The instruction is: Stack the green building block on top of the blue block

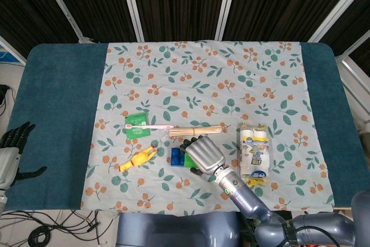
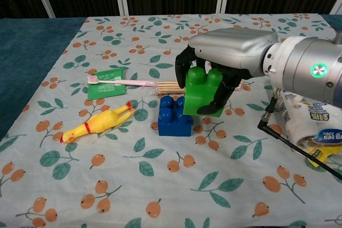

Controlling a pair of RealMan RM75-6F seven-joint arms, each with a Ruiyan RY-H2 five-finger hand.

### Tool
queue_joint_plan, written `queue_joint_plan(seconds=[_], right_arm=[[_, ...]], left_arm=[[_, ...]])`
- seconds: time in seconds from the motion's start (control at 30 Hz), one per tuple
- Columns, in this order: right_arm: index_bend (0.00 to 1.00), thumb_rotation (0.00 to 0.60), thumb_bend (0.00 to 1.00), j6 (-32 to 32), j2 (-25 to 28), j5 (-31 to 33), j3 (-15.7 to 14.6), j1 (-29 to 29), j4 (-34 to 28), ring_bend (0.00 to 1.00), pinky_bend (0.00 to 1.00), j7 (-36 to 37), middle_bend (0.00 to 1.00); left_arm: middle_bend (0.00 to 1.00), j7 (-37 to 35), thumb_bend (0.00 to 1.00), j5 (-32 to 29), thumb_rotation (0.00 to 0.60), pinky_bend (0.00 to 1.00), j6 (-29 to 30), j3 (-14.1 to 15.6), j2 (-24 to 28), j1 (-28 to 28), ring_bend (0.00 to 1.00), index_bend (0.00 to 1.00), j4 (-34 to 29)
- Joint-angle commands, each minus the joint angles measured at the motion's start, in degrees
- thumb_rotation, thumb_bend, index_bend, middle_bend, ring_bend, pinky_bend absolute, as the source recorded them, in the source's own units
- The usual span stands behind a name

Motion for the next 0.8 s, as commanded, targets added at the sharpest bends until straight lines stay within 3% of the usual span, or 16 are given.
queue_joint_plan(seconds=[0.03,0.8], right_arm=[[0.56,0.600,0.40,-0.29,0.18,0.53,0.05,0.36,0.22,0.47,0.56,0.36,0.50],[0.56,0.600,0.40,-3.17,0.17,3.88,-0.76,4.08,3.07,0.47,0.56,1.86,0.50]], left_arm=[[0.00,0.02,0.00,-0.05,0.600,0.00,-0.09,0.01,-0.02,-0.03,0.00,0.00,-0.02],[0.00,0.03,0.00,-0.30,0.600,0.00,-0.17,-0.09,0.03,-0.05,0.00,0.00,0.00]])
